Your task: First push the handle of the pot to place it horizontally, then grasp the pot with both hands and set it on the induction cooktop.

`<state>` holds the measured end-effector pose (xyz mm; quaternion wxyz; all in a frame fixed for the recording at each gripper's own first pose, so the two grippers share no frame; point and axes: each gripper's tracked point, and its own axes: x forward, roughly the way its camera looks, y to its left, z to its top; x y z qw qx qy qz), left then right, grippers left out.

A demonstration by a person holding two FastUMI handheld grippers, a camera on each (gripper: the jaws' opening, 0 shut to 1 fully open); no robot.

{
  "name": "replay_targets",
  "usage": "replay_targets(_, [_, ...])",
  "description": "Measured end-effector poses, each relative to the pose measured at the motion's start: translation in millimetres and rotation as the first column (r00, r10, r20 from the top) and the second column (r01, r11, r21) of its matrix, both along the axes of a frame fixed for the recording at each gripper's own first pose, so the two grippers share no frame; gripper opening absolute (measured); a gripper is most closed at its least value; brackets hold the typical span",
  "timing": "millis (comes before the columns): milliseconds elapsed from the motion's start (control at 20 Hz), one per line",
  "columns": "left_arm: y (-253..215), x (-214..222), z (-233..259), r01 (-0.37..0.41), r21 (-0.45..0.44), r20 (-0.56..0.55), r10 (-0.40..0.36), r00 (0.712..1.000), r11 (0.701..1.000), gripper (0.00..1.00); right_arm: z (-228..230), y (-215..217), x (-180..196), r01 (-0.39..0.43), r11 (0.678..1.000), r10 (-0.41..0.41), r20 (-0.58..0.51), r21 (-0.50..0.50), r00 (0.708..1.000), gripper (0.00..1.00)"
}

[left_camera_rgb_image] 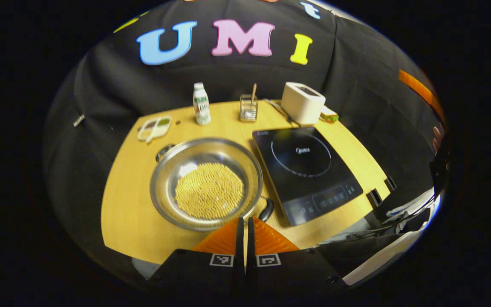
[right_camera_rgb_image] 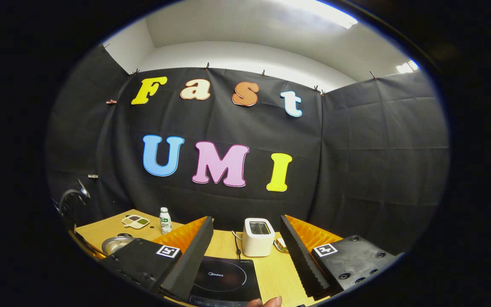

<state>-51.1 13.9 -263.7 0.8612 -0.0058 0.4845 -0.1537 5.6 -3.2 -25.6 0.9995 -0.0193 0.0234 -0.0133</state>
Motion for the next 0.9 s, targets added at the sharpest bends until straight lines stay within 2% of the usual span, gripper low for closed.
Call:
replay_targets(150, [7, -14, -33, 0.041, 0.035, -0.133, -0.036, 0.991, 0.999, 0.05, -3, -5, -1, 0.009, 1.0, -0.009, -0.007, -0.004, 1.0, 0.97])
replay_targets(350, [6, -10, -69, 0.06, 0.059, -0.208, -0.047, 0.977, 0.996, 0.05, -4, -13, -1, 0.025, 1.0, -0.025, -0.011, -0.011, 1.0, 0.97])
replay_targets(500, [9, 3, -88, 0.04, 0.069, -0.235, -0.023, 0.972, 0.997, 0.05, -8, -17, -2, 0.037, 0.999, -0.037, -0.019, -0.021, 0.999, 0.97])
replay_targets(900, [-7, 23, -96, 0.011, 0.056, -0.259, 0.004, 0.966, 0.998, 0.05, -13, -34, 0, 0.076, 0.997, -0.077, -0.03, -0.03, 0.997, 0.97])
